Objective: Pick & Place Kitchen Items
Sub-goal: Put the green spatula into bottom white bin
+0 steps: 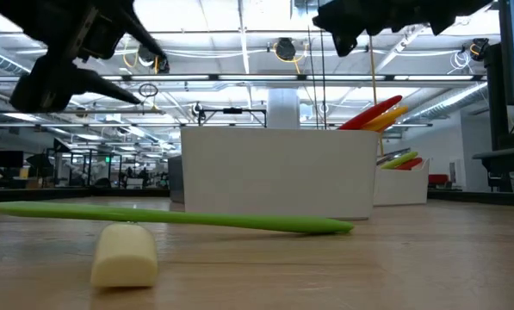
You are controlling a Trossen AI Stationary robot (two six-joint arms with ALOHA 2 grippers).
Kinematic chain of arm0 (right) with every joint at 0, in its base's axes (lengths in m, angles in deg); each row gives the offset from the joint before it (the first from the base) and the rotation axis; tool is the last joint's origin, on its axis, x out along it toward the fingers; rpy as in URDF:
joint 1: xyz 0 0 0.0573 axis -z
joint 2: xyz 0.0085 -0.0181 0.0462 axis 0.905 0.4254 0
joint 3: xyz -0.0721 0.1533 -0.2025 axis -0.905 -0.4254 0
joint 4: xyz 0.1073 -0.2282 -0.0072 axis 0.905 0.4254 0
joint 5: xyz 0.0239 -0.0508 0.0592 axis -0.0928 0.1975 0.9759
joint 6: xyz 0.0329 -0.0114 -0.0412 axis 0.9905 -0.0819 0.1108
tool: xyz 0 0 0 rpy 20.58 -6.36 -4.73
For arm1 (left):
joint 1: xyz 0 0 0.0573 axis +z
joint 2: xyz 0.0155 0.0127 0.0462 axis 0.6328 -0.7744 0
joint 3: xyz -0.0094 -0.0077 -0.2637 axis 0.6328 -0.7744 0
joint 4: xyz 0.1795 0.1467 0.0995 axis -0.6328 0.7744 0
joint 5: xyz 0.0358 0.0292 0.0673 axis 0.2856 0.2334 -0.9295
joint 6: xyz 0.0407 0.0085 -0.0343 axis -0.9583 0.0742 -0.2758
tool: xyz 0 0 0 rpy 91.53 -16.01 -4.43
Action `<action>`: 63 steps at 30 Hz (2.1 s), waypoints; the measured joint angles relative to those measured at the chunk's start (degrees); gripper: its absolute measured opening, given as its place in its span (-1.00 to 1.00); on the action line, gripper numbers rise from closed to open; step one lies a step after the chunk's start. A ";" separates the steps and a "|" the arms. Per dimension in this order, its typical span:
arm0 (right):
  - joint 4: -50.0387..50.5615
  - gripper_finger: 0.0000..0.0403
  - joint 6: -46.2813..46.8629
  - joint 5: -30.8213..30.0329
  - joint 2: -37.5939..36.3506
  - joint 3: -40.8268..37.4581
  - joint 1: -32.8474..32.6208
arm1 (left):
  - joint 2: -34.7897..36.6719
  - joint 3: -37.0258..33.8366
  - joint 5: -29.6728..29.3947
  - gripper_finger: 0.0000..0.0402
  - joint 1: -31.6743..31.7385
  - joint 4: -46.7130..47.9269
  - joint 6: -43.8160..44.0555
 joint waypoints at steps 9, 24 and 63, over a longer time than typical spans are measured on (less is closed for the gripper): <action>-9.83 -0.56 0.87 -14.96 -0.02 0.01 -11.91 | 14.14 -14.87 4.62 0.25 1.99 -19.06 -25.32; -1.44 -0.56 -0.01 -43.52 8.56 11.14 -33.46 | 28.29 -23.46 17.07 0.25 6.17 -16.62 -48.07; 32.99 -0.56 4.37 -31.72 44.96 39.78 -42.44 | 30.18 -23.41 20.00 0.25 9.59 -9.71 -55.74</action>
